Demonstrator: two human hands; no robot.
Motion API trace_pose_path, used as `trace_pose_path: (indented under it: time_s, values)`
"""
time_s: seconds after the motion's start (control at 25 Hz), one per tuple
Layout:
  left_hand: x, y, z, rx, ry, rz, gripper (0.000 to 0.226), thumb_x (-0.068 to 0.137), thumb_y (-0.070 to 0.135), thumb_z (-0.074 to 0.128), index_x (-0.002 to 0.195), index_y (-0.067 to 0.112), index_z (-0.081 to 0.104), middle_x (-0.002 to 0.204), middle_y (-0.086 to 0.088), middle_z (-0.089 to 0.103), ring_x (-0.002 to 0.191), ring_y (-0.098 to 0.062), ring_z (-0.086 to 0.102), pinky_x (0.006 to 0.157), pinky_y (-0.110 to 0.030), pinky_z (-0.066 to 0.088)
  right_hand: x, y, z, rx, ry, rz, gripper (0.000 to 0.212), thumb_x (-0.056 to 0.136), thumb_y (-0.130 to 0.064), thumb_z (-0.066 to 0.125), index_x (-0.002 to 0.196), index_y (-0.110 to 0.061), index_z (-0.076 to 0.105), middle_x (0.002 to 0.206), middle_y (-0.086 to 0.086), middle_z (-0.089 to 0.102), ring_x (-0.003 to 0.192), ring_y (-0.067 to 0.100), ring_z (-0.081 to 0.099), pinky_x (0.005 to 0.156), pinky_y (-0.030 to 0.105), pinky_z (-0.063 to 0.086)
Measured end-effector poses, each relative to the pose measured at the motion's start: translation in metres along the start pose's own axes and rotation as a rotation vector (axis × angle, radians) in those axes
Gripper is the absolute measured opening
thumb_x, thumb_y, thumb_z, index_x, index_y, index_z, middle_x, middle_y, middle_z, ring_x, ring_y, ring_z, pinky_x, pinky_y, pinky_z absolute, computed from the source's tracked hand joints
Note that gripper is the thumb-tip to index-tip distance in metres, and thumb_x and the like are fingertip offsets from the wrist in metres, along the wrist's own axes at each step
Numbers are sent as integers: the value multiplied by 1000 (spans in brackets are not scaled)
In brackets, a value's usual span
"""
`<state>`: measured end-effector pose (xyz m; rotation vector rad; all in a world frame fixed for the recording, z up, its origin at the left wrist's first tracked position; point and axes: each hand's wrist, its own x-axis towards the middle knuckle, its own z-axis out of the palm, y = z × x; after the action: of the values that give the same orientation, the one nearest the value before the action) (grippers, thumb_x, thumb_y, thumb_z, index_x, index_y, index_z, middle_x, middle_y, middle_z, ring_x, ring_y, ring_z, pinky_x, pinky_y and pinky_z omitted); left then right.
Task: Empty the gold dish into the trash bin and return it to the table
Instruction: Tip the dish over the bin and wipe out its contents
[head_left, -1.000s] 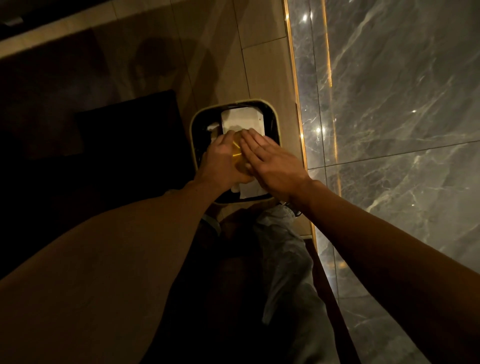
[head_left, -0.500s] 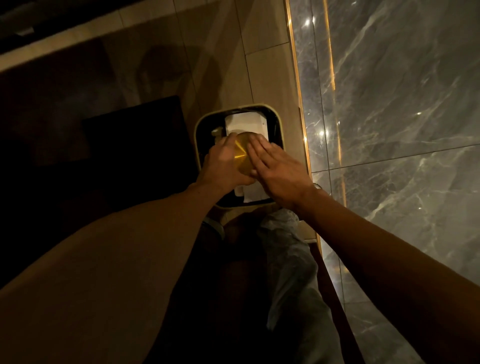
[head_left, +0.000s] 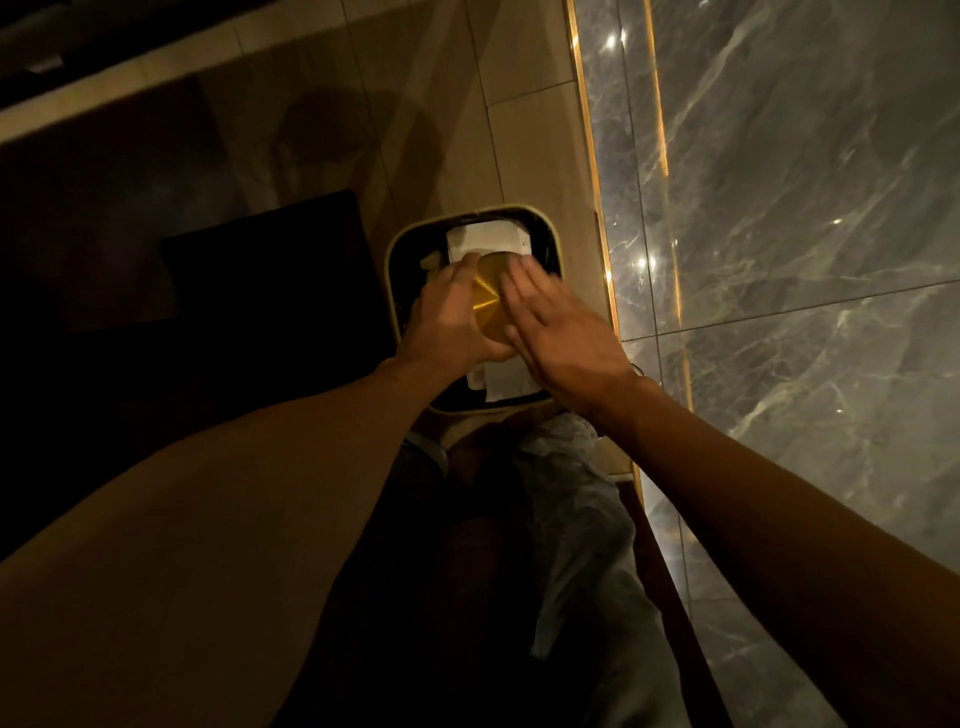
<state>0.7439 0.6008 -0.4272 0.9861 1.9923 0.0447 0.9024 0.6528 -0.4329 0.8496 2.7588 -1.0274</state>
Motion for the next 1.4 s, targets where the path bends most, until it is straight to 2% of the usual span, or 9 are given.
trace_pose_path:
  time_s: [0.2, 0.4, 0.6, 0.84, 0.92, 1.04, 1.16, 1.28, 1.4]
  values:
    - [-6, 3, 2, -77, 10, 41, 103, 47, 41, 88, 137, 16, 46, 132, -7, 58, 119, -26, 57, 96, -43, 51, 8, -4, -8, 6, 35, -3, 56, 103, -27, 30, 151, -2, 18, 160, 13, 10, 149, 24, 5, 123, 41, 15]
    - [-3, 2, 5, -38, 6, -7, 110, 49, 40, 90, 143, 15, 40, 139, -8, 53, 127, -28, 51, 103, -44, 47, 7, 4, 3, -18, -219, 4, 59, 105, -33, 27, 154, -4, 10, 163, 17, 6, 151, 28, 2, 124, 39, 5]
    - [-2, 0, -6, 14, -6, -2, 118, 44, 46, 93, 144, 17, 37, 142, -8, 48, 129, -25, 47, 104, -41, 45, 4, 5, 1, 595, 3, 340, 58, 101, -28, 45, 152, -10, 23, 145, 16, 47, 130, 29, 48, 111, 44, 39]
    - [0, -8, -16, -135, -121, -86, 114, 34, 64, 88, 134, 26, 50, 132, 1, 57, 121, -18, 55, 102, -42, 49, 1, 13, -4, 949, -67, 468, 55, 94, -33, 51, 146, -16, 42, 144, 4, 54, 136, 18, 46, 115, 45, 36]
    - [-1, -7, -19, -223, -174, -148, 105, 29, 68, 88, 123, 31, 59, 125, 3, 61, 115, -16, 58, 98, -41, 52, 1, 13, -12, 974, -55, 442, 44, 97, -19, 53, 141, -11, 49, 140, 2, 57, 132, 13, 49, 113, 34, 39]
    - [-10, -4, -22, -410, -293, -270, 81, 45, 47, 93, 117, 22, 66, 116, 3, 68, 108, -14, 64, 95, -33, 52, -1, 6, -24, 1059, -35, 461, 37, 98, -6, 53, 135, -7, 51, 127, 1, 60, 116, 7, 57, 100, 13, 45]
    - [-18, -1, -21, -666, -367, -409, 98, 47, 46, 94, 130, 10, 57, 132, -4, 61, 117, -22, 62, 101, -37, 51, -5, 2, -26, 1103, 30, 544, 30, 97, -10, 55, 123, 3, 59, 114, 12, 66, 98, 7, 62, 89, 17, 50]
    - [-30, 10, -22, -885, -405, -465, 45, 83, 39, 72, 118, 11, 65, 120, -2, 69, 113, -21, 64, 90, -28, 53, -13, -6, -32, 1123, 67, 613, 27, 97, -20, 56, 110, 2, 65, 98, 6, 66, 90, 7, 62, 87, 22, 49]
    - [-43, 20, -18, -953, -363, -551, 38, 89, 49, 62, 113, 20, 64, 114, 1, 69, 104, -13, 63, 80, -24, 48, -23, -13, -38, 1120, 72, 657, 26, 97, -24, 56, 106, -1, 66, 94, 6, 67, 87, 12, 64, 87, 29, 49]
